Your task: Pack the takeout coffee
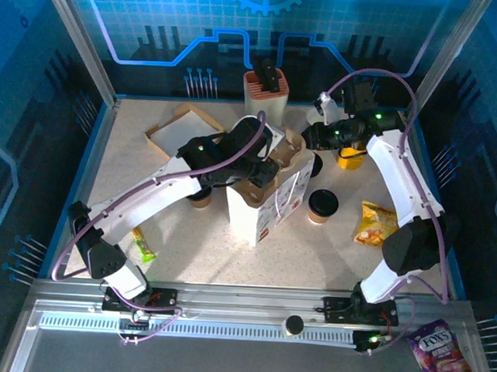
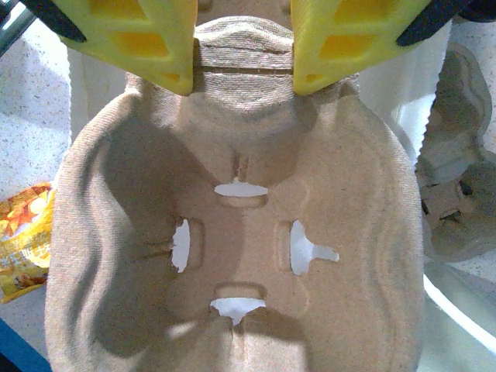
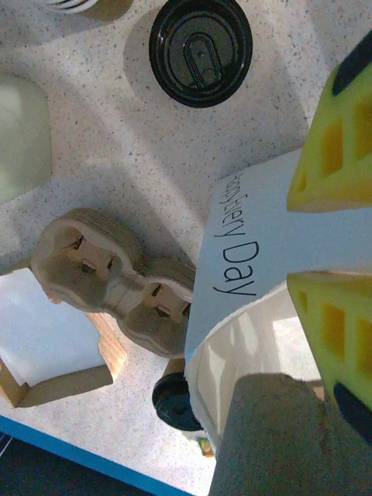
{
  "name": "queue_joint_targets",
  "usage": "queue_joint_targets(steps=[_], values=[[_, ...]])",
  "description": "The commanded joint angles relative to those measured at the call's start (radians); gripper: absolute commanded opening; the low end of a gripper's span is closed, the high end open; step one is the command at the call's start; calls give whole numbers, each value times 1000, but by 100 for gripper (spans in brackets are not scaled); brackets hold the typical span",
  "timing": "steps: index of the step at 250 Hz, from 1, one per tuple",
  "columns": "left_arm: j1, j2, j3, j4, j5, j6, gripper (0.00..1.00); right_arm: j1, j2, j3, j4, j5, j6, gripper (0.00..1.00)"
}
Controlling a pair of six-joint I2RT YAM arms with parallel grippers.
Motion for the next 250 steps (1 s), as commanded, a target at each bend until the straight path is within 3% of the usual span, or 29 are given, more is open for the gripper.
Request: queue_joint_targets(steps=[1,121,250], values=[[-3,3,-14,-42,20,10,30,-13,-14,-7,-18,-24,-4,23],[-2,11,-15,-67,28,11,30,-13,-24,-11,-12,-31,-13,7],[-3,40,4,-119,55,7,30,-12,-72,-55,53,-68,-5,1]])
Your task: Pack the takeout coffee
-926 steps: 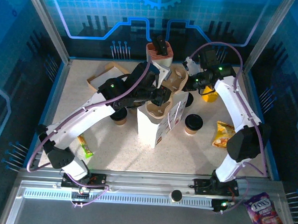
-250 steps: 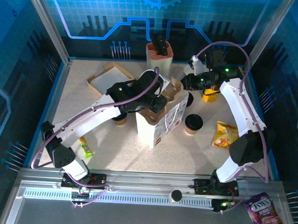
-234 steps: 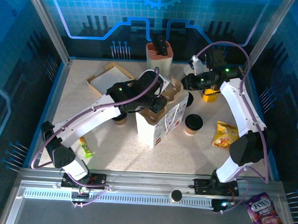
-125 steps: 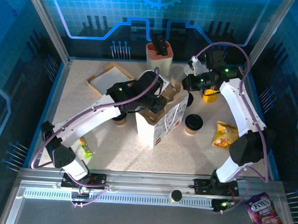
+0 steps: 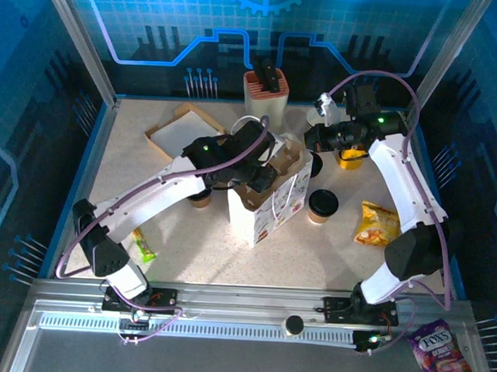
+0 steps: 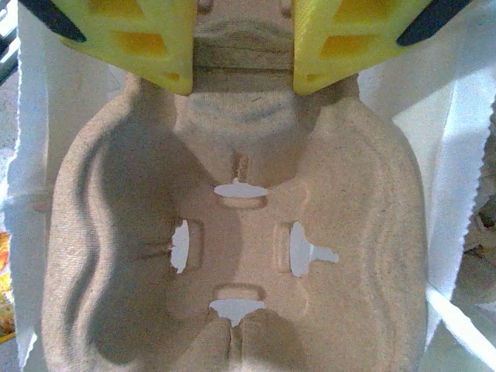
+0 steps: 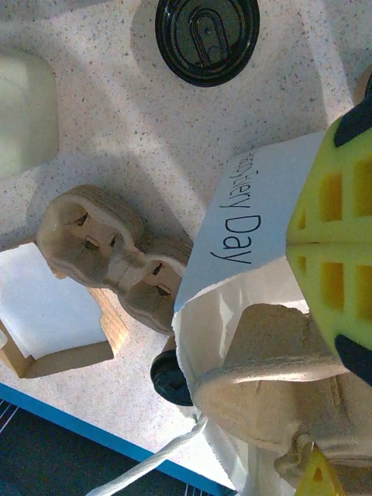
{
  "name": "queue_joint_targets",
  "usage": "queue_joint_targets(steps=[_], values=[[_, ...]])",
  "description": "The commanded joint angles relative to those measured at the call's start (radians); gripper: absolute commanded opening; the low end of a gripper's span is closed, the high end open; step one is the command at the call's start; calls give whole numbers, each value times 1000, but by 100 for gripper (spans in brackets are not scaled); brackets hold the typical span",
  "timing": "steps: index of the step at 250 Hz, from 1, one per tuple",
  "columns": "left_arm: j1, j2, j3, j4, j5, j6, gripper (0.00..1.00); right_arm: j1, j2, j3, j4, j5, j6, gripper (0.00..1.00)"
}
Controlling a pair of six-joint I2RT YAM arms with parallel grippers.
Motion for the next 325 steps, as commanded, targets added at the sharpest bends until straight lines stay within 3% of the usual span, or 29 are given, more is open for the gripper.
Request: queue_joint_targets(steps=[1,325], values=[[-3,14,7,-56,24,8,30,-12,-32,-14,23,-22,-4,1],[5,153,125,-227,68,71,31,70,-132,-156,83,37,62,5]])
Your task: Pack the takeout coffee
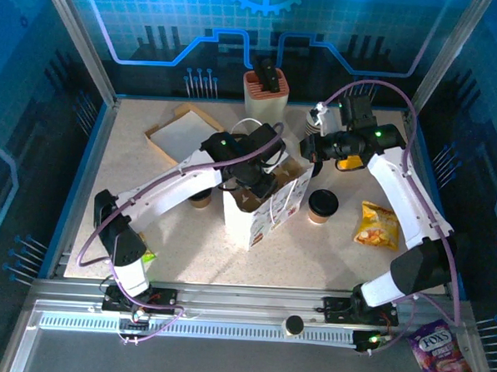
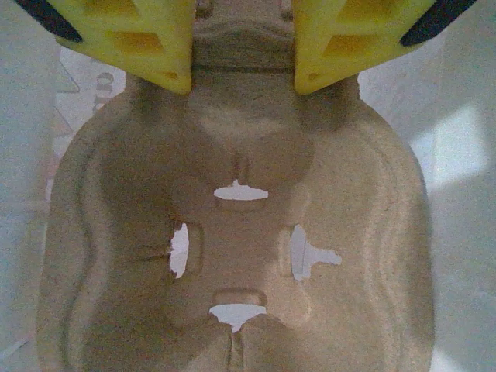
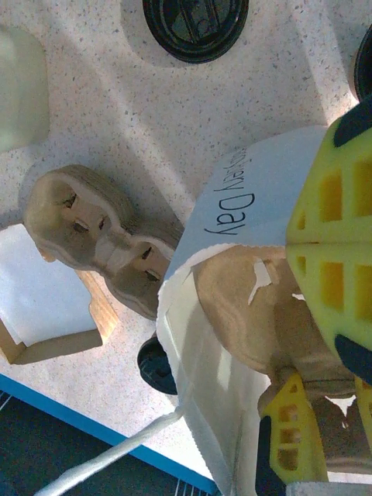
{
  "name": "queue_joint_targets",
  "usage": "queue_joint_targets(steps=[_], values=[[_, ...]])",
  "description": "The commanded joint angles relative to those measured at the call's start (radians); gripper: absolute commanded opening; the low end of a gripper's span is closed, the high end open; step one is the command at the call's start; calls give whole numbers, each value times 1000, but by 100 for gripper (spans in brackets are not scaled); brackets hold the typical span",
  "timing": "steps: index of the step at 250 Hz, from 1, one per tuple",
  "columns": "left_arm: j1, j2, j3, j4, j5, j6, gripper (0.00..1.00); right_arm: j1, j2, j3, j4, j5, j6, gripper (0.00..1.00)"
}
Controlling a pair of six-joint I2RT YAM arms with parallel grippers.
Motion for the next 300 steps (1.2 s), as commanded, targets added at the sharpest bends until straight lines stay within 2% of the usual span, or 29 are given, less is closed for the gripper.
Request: queue_joint_targets(steps=[1,104,197,300], values=[[3,27,25,-48,22,21,31,14,-27,-21,5,9,19,5],[5,65,37,-81,13,46,32,15,-32,-23,11,18,22,9],[4,99,29,-97,14,59,33,5,-43,-13,12,31,14,19],[18,128,-28,-58,50,64,34,-21,-81,-64,37,37,16,21]])
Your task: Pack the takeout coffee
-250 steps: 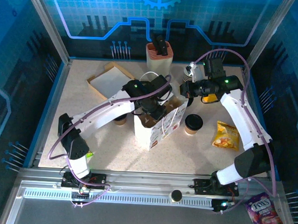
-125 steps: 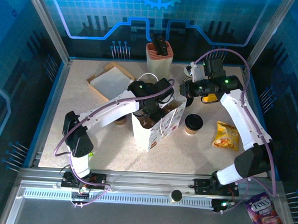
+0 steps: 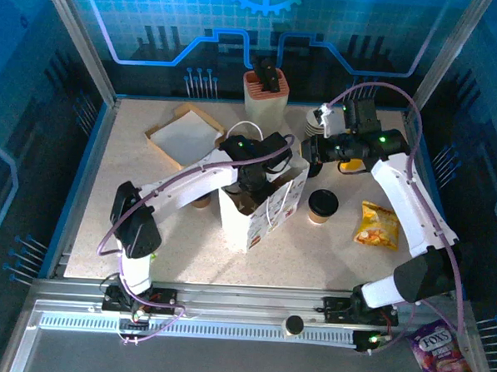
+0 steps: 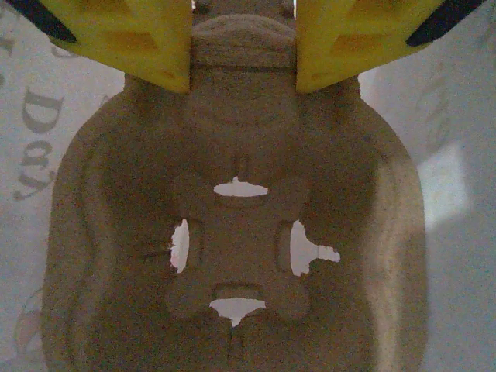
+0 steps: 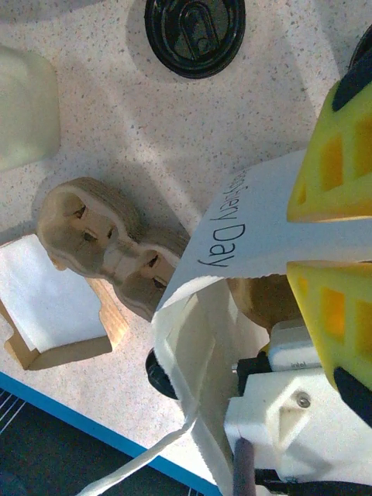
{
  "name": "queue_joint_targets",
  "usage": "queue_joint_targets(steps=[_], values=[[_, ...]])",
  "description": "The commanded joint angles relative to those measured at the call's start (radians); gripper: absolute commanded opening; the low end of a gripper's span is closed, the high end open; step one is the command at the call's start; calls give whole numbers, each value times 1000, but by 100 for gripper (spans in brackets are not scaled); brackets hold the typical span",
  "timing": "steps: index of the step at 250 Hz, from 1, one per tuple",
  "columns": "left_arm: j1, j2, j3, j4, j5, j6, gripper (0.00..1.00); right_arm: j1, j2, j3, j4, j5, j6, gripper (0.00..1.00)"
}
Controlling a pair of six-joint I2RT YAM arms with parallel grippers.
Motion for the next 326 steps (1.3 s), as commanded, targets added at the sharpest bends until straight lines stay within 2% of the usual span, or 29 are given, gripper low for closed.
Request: queue_joint_targets(steps=[1,172,326], values=[[9,12,-27,-2,36,16,34,-16,-27,-20,9,6,2,22],[19,29,-223,156,76,3,39,-20,-46,-40,17,14,10,30],[25,94,-338,306,101,-23,46,-23,-49,-63,18,19,8,32]])
